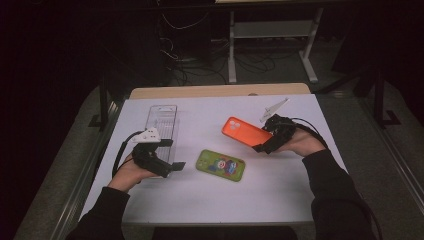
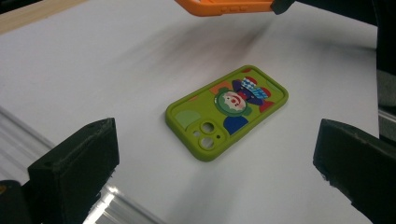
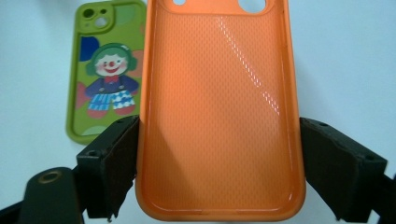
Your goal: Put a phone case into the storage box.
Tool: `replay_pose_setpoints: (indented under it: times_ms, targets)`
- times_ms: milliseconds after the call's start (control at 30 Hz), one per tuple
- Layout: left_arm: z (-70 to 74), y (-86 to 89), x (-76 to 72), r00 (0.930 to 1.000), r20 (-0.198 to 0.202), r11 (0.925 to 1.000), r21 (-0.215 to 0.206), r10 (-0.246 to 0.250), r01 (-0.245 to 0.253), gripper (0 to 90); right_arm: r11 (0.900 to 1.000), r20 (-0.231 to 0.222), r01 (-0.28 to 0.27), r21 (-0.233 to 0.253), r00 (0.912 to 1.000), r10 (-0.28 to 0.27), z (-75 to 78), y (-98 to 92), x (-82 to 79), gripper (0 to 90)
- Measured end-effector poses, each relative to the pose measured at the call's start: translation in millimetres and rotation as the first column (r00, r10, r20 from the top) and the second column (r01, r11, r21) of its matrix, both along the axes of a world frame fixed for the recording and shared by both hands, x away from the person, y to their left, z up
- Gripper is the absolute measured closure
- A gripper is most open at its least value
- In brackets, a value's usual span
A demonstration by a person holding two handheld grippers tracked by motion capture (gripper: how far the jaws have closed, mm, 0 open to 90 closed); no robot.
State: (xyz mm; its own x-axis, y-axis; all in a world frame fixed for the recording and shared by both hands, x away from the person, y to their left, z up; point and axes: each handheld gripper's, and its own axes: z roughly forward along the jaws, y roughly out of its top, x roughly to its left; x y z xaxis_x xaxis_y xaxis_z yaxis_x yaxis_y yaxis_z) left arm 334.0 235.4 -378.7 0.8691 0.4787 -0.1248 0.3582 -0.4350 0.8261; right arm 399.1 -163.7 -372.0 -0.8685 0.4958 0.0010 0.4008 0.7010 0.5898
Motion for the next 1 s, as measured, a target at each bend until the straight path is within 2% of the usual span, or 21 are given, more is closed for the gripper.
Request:
replay_pose_setpoints:
  times_ms: [167,233,400,667,800,833,1000]
  targets:
    - [3.6,-7.8,4.1,0.9993,0.011,0.9991,0.022,-0.036,0.036,0.0,0.999,0.008,-0.044,-0.023,0.9990,0.044,0.0,8.1,-6.2,15.5]
    - [5.3,-10.8,5.8,0.9987,0.013,0.9984,0.028,-0.050,0.049,0.0,0.997,-0.003,-0.067,-0.034,0.9978,0.067,-1.4,13.0,-10.9,15.5]
    - [9.4,-20.0,9.6,0.9959,0.011,0.9944,0.056,-0.090,0.089,0.0,0.995,-0.008,-0.088,-0.043,0.9961,0.088,-3.6,17.1,-14.8,15.5]
    - [19.6,-37.4,16.6,0.9858,0.013,0.9786,0.123,-0.168,0.165,0.0,0.988,0.004,-0.143,-0.053,0.9896,0.143,-3.5,26.0,-23.5,15.5]
    - [23.2,-47.0,19.6,0.9777,0.015,0.9688,0.139,-0.210,0.206,0.0,0.983,-0.013,-0.171,-0.072,0.9853,0.170,-6.9,32.4,-30.0,15.5]
    - [23.5,-49.7,19.8,0.9766,0.009,0.9683,0.132,-0.215,0.212,0.0,0.981,-0.014,-0.177,-0.077,0.9842,0.177,-7.6,34.0,-31.2,15.5]
    - [29.1,-58.6,23.5,0.9635,0.003,0.9501,0.167,-0.268,0.264,0.0,0.977,-0.016,-0.197,-0.081,0.9804,0.197,-8.4,39.8,-34.8,15.5]
